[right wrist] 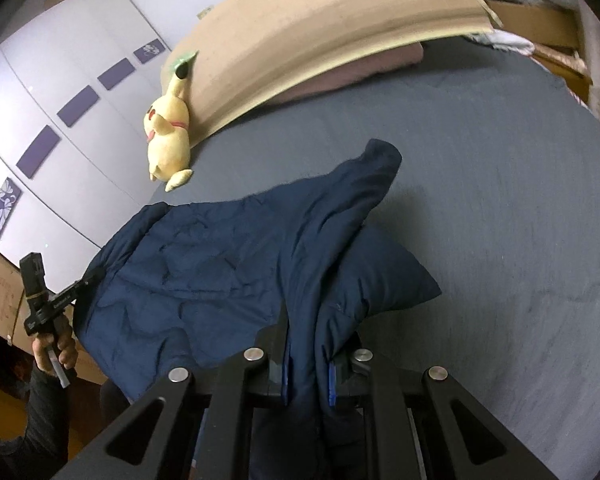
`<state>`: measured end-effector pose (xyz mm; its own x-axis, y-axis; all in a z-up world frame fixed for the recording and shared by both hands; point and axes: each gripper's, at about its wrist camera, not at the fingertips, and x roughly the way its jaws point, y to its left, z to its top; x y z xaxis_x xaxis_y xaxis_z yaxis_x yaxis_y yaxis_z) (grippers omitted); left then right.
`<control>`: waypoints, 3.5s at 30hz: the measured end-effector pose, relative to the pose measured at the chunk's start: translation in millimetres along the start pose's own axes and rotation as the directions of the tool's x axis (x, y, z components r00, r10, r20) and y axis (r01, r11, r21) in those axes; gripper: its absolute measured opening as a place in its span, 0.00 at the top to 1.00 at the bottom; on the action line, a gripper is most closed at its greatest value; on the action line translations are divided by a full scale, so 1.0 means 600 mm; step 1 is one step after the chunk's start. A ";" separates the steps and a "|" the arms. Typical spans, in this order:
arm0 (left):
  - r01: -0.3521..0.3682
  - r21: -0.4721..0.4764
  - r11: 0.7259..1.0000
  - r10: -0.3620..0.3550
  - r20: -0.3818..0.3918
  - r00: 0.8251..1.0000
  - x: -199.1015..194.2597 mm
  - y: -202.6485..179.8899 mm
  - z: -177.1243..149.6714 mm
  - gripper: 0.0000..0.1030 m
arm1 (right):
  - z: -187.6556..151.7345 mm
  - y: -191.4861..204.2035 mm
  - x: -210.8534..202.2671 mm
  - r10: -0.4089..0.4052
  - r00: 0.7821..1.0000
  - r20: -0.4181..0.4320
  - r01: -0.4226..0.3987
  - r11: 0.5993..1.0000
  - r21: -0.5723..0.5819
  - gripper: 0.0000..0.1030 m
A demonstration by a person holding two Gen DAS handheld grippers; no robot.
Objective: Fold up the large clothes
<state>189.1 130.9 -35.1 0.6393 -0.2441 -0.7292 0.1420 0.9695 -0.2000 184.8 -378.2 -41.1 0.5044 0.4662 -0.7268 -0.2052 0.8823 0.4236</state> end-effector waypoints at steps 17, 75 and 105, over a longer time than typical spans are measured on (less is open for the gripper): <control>0.006 -0.106 0.994 -0.017 -0.102 0.995 0.072 0.044 -0.101 0.82 | -0.059 -0.045 0.105 0.044 0.997 -0.058 -0.036 0.990 0.135 0.86; -0.331 0.003 0.944 0.331 -0.042 0.943 0.121 -0.062 -0.032 0.43 | 0.014 0.099 0.211 -0.348 0.927 0.138 0.347 0.937 0.027 0.17; -0.319 0.128 0.939 0.321 -0.001 0.947 0.086 -0.200 -0.044 0.31 | 0.014 0.237 0.195 -0.344 0.915 0.211 0.365 0.928 -0.068 0.00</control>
<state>185.3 1.3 -66.1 0.6505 0.0805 -0.7552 0.0265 0.9914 0.1285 221.6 -198.8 -61.6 0.7094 0.1089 -0.6964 -0.0635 0.9938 0.0908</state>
